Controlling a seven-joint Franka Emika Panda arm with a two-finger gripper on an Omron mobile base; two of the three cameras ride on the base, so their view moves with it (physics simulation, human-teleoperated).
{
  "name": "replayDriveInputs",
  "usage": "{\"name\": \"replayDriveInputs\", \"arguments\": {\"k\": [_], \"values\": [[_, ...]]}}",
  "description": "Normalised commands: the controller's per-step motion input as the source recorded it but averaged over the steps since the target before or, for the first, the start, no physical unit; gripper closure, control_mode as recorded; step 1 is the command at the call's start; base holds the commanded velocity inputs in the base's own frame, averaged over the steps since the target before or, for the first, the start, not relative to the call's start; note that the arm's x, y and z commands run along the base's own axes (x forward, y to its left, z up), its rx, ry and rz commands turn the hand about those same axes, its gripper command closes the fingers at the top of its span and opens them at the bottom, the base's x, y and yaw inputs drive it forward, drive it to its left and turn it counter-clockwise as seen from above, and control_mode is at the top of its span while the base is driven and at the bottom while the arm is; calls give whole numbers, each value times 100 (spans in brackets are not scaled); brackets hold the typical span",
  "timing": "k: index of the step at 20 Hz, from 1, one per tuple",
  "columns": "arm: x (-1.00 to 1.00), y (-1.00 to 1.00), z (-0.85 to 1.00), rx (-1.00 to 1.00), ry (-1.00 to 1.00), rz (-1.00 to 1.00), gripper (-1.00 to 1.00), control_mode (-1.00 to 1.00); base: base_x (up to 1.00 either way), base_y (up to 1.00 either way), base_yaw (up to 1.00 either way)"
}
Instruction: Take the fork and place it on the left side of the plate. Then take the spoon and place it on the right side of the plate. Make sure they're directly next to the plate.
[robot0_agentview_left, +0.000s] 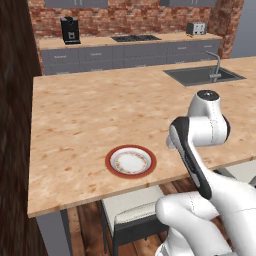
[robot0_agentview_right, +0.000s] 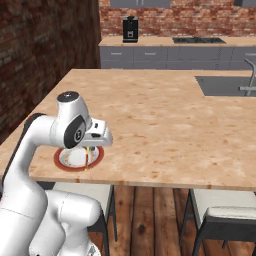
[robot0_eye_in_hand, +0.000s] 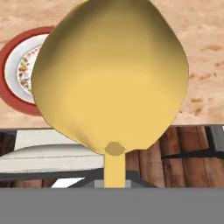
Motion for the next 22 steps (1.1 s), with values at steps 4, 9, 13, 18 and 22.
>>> {"name": "replayDriveInputs", "arguments": {"k": [4, 9, 13, 18, 22], "values": [[59, -34, -48, 14, 15, 6, 100, -100, 0, 0, 0], [57, -10, -60, 8, 24, 0, 100, -100, 0, 0, 0], [68, 3, -57, 1, 21, 0, 100, -100, 0, 0, 0], [59, 3, -36, 0, 16, 0, 100, -100, 0, 0, 0], [48, 2, -28, 0, 12, 0, 100, -100, 0, 0, 0]]}}
